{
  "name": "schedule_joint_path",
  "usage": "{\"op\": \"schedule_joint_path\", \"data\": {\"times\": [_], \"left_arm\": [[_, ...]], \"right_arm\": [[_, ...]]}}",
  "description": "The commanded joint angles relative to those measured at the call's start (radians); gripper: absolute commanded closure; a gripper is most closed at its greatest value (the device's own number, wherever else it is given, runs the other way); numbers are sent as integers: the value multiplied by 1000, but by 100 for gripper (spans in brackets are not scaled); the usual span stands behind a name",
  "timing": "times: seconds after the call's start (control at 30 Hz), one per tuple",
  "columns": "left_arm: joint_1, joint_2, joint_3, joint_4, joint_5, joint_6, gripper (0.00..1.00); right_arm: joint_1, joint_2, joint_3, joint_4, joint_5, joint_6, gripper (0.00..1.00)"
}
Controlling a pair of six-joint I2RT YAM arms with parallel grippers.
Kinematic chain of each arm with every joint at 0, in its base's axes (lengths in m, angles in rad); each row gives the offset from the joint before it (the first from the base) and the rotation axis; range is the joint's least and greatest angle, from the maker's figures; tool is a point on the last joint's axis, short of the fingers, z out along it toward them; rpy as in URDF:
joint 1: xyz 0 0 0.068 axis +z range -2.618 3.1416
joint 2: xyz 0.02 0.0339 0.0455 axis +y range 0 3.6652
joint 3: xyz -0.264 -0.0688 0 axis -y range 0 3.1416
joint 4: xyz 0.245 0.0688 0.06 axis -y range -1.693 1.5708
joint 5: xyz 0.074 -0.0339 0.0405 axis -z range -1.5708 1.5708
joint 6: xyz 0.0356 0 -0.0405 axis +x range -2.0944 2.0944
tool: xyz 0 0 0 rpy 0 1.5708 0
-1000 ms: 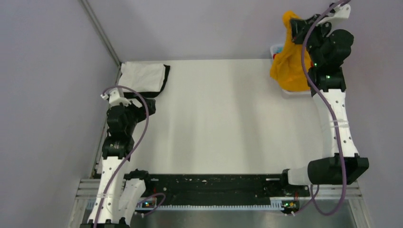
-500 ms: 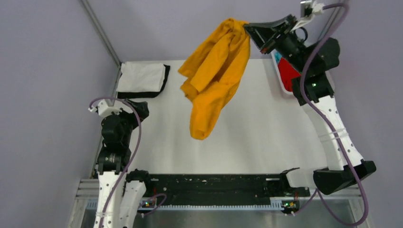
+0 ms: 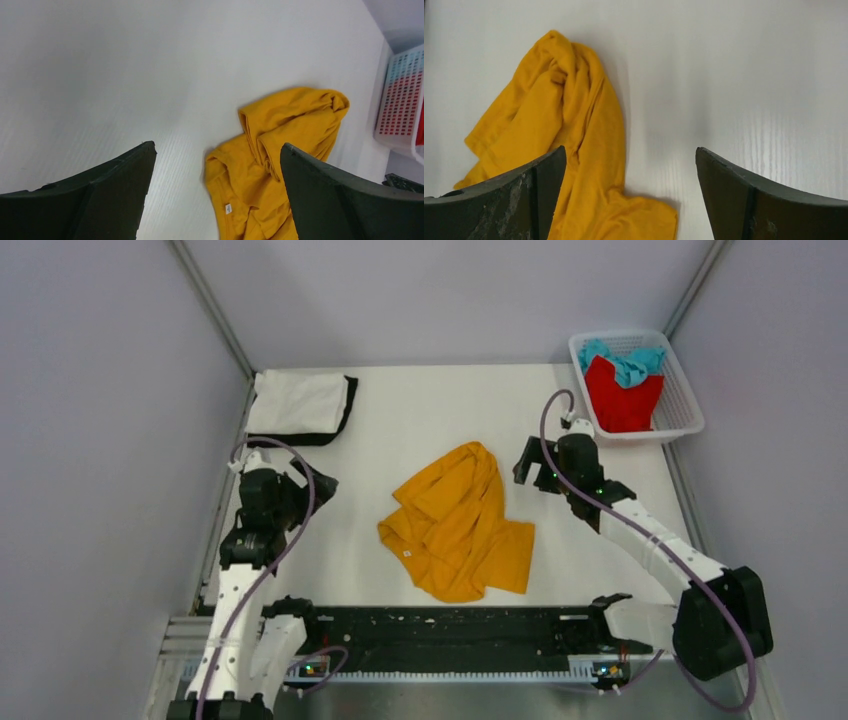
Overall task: Fold and stack the t-shirts
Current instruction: Move the tshirt to the center of the board, then flatten out the tshirt
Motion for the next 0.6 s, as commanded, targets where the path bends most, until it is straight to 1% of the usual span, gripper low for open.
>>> {"op": "schedule_joint_path", "data": {"times": [0.0, 0.07, 0.13, 0.17, 0.2, 0.23, 0.3, 0.37, 0.43, 0.53, 0.57], "left_arm": [[-5, 136, -58, 161, 230, -14, 1], [-39, 233, -50, 211, 271, -16, 1], [-118, 352, -8, 234, 250, -2, 1], [-177, 411, 30, 229, 217, 3, 2], [-259, 493, 85, 222, 190, 13, 1], [-311, 557, 134, 212, 191, 34, 1], [-405, 680, 224, 205, 238, 79, 1], [-474, 796, 309, 202, 263, 129, 1], [-524, 904, 402, 159, 218, 161, 3], [-555, 1052, 532, 55, 180, 187, 13], [-558, 1084, 559, 37, 162, 188, 14]], "right_arm": [[128, -157, -52, -27, 44, 5, 1], [181, -191, -111, -80, 71, 42, 1], [191, -225, -165, -142, 83, 108, 1], [192, -237, -189, -156, 88, 139, 1], [191, -247, -221, -162, 84, 162, 1], [191, -252, -239, -160, 72, 171, 1], [191, -250, -259, -155, 61, 180, 1], [191, -231, -269, -149, 79, 197, 1], [191, -203, -276, -141, 86, 218, 3], [191, -168, -289, -101, 83, 243, 4], [191, -157, -290, -92, 81, 248, 5]]}}
